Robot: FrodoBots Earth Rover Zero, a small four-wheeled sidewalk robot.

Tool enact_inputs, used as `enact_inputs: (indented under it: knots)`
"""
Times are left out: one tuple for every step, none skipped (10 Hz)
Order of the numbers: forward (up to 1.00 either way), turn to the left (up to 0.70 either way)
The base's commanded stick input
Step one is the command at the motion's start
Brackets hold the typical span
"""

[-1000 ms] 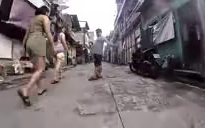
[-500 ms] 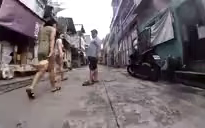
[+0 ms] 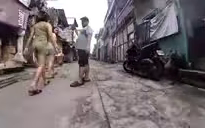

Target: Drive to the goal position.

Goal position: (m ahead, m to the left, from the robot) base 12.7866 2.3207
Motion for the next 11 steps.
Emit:
enact_inputs:
  knots:
    - [1.0, 0.0]
    - [1.0, 0.0]
    - [1.0, 0.0]
    - [1.0, 0.0]
    - [1.0, -0.21]
    - [1.0, -0.04]
    - [1.0, 0.0]
    - [1.0, 0.0]
    - [1.0, 0.0]
    - [1.0, 0.0]
    - [1.0, 0.21]
